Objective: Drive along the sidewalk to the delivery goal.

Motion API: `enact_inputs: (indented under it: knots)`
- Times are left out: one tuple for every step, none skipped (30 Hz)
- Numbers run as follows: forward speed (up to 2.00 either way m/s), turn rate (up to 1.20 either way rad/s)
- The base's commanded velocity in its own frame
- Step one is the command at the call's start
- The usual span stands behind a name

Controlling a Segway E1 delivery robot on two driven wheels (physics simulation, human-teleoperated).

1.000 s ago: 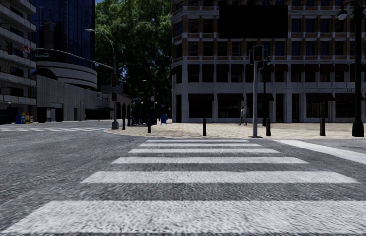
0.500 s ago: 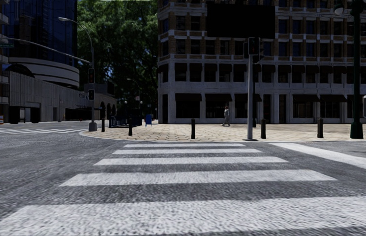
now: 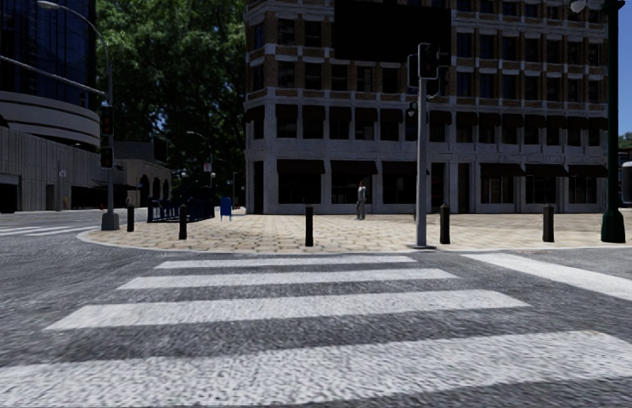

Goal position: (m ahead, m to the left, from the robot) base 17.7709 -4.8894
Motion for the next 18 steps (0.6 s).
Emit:
enact_inputs:
  knots:
    - [2.00,-0.09]
    - [2.00,-0.09]
    - [2.00,-0.09]
    - [2.00,-0.10]
    - [2.00,-0.22]
    - [2.00,-0.34]
    - [2.00,-0.34]
    - [2.00,-0.37]
    - [2.00,-0.37]
    - [2.00,-0.37]
    - [2.00,-0.37]
    - [2.00,-0.37]
    - [2.00,-0.37]
    - [2.00,-0.37]
    - [2.00,-0.37]
    - [2.00,-0.37]
    - [2.00,-0.37]
    - [2.00,-0.37]
